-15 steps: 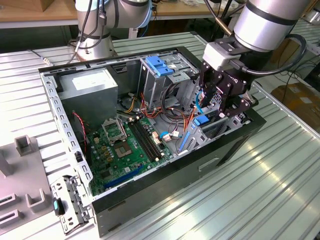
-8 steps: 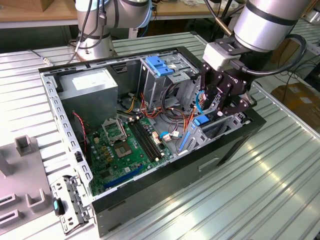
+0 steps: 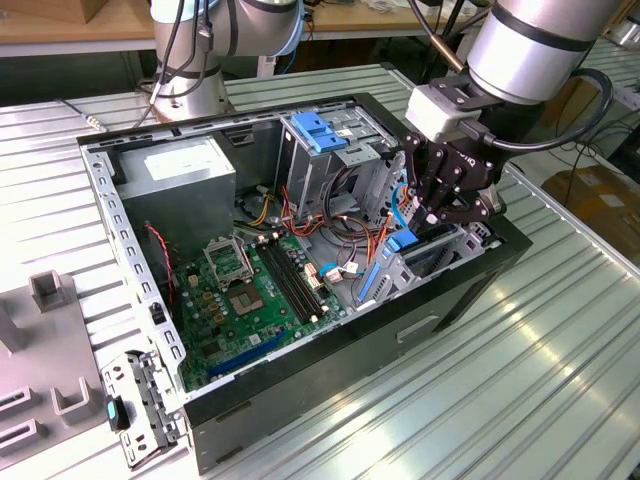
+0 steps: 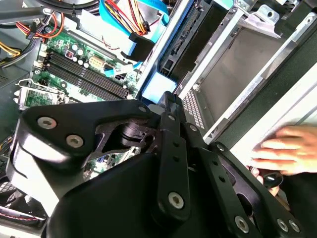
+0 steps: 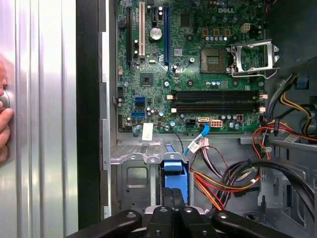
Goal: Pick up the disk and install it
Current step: 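Insert the disk into the insertion slot, then insert the first disk wire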
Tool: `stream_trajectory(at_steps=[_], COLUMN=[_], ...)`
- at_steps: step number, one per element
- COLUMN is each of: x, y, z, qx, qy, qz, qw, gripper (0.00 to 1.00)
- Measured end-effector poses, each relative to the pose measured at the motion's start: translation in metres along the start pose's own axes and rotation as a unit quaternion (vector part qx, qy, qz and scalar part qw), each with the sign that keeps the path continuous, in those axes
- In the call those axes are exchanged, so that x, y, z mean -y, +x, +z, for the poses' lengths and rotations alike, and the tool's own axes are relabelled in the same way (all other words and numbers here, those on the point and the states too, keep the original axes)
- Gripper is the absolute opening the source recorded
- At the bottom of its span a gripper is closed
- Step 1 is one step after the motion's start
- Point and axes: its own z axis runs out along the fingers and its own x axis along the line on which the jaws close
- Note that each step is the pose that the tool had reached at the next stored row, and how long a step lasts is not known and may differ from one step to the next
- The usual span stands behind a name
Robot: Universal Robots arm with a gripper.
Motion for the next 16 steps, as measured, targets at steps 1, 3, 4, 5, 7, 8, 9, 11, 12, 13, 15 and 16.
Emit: stream_trajectory(at_steps=[1,3,4,5,7,8,9,11,12,13,15,16], x=[0.0000,0.0000,0.0000,0.0000,0.0001,0.0001,0.0001,0.0001,0.0001,0.0001,0.0005,0.0021], y=[0.0000,0.0000,0.0000,0.0000,0.0000,0.0000,0.0000,0.0000,0.0000,0.0000,0.0000,0.0000], z=[0.0000,0.0001,0.0002,0.0002,0.0002,0.0002,0.0002,0.0002,0.0002,0.0003,0.0004,0.0005], qx=[0.0000,0.0000,0.0001,0.0000,0.0000,0.0000,0.0000,0.0000,0.0000,0.0000,0.0001,0.0001], qy=[0.0000,0.0000,0.0000,0.0000,0.0000,0.0000,0.0000,0.0000,0.0000,0.0000,0.0000,0.0000], qz=[0.000,0.000,0.000,0.000,0.000,0.000,0.000,0.000,0.000,0.000,0.000,0.000], qw=[1.00000,1.00000,1.00000,1.00000,1.00000,1.00000,1.00000,1.00000,1.00000,1.00000,1.00000,1.00000], gripper=[0.11,0.11,0.11,0.11,0.11,0.11,0.11,0.11,0.11,0.11,0.11,0.11])
